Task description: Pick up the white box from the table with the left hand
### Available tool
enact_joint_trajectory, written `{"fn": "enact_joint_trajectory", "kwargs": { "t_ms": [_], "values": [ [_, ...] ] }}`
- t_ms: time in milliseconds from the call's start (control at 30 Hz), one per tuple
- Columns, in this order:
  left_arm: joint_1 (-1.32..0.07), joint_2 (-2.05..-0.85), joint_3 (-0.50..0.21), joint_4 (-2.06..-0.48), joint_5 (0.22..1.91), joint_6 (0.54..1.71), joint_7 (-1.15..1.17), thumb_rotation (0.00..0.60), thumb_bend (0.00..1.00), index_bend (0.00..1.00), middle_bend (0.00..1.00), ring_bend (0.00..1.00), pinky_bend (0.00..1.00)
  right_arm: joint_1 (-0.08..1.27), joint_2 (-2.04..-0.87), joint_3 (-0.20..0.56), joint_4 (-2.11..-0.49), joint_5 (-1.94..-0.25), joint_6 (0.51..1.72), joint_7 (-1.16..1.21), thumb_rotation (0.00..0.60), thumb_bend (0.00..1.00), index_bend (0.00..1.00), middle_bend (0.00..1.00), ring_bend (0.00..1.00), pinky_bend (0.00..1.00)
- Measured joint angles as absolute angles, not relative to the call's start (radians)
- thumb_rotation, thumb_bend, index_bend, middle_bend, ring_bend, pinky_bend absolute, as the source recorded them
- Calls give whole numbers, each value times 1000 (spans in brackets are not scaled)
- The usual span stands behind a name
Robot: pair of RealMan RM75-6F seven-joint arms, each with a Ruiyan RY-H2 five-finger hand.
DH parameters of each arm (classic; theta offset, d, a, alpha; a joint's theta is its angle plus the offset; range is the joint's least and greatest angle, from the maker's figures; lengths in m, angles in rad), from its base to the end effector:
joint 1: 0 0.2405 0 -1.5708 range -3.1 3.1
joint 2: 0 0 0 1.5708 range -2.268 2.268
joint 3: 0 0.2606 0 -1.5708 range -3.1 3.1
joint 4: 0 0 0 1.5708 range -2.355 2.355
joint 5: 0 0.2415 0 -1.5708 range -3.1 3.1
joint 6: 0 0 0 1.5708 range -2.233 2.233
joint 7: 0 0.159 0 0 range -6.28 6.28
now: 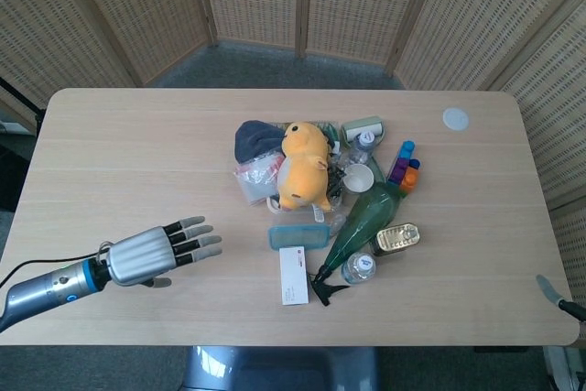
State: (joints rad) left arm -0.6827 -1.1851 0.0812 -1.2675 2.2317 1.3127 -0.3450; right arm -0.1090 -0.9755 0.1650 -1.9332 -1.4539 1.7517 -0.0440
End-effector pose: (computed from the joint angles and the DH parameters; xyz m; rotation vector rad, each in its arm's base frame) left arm -0.2115 0.2968 0.0526 -2.5467 -0.3165 -1.1230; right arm -0.2855 -0.1569 0.2071 1.0015 -0.8293 1.0419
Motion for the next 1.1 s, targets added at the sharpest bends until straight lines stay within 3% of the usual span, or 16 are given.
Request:
{"fn": "enact_joint_trajectory", "kwargs": {
  "t_ms": [533, 1100],
  "values": [
    [-873, -1377, 110, -1256, 2227, 1133, -269, 600, 0, 0, 0, 0, 0, -112, -948, 166, -1933, -1441, 1735, 31, 506, 0, 0, 0, 0, 0],
    [-1024, -1642, 110, -1099, 2122, 972, -231, 600, 0, 0, 0, 0, 0, -119, -918, 169, -1918, -1427, 1726, 115, 505, 0, 0, 0, 0, 0]
  ]
}}
